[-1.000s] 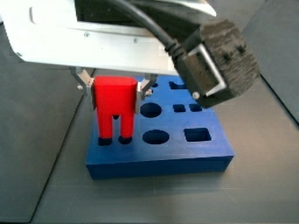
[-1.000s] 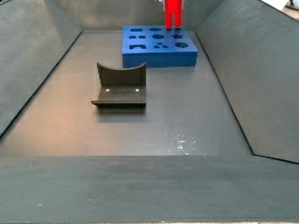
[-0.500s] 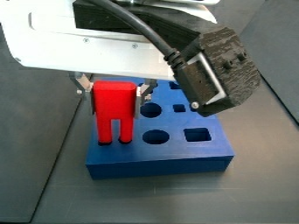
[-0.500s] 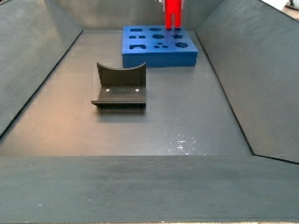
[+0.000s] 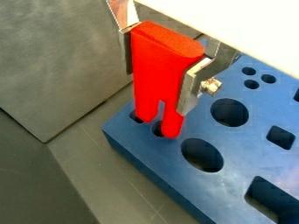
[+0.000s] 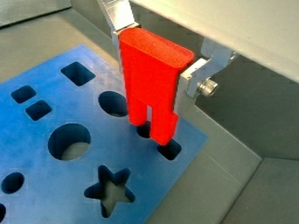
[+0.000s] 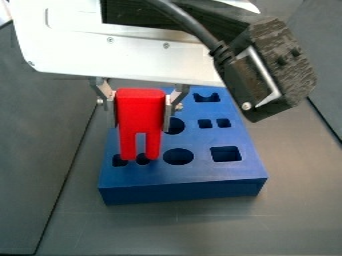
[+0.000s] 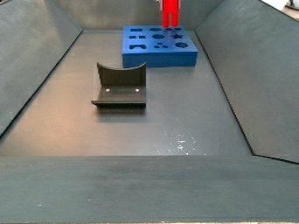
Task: Pick up the square-circle object. Move up. Rotate the square-circle object. Move to above the board. Insert the square-circle object.
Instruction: Insert the square-circle object.
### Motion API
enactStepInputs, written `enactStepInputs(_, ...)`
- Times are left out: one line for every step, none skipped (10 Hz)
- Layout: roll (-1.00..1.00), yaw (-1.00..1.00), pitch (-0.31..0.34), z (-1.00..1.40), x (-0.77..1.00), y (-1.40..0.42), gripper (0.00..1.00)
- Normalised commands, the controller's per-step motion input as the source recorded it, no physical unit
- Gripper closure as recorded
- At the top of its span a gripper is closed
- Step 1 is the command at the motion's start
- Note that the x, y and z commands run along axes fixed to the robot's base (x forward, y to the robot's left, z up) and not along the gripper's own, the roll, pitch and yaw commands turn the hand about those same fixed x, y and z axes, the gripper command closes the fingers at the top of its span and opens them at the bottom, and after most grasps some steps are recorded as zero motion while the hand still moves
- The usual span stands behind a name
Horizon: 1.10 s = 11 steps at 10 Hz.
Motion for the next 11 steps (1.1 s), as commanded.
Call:
enactStepInputs(0.05,0.00,0.000,-0.08,0.00,0.00,1.00)
enactStepInputs(0.05,0.00,0.000,-0.12,0.00,0.00,1.00)
enactStepInputs(0.00,0.00,0.000,-0.05,0.00,0.00,1.00)
enactStepInputs(0.00,0.00,-0.001,-0.02,-0.02,0.00,1.00)
enactStepInputs(0.00,0.00,-0.003,-0.04,-0.04,0.00,1.00)
enactStepInputs(0.01,-0.01,0.000,-0.09,0.00,0.00,1.00)
enactStepInputs(0.00,-0.02,0.000,-0.09,0.00,0.00,1.00)
enactStepInputs(0.01,-0.01,0.000,-0.09,0.00,-0.02,1.00)
enactStepInputs(0.03,-0.05,0.000,-0.11,0.00,-0.11,1.00)
enactStepInputs(0.04,-0.05,0.000,-0.11,0.00,-0.12,1.00)
enactStepInputs(0.05,-0.11,0.000,-0.11,0.00,-0.14,1.00)
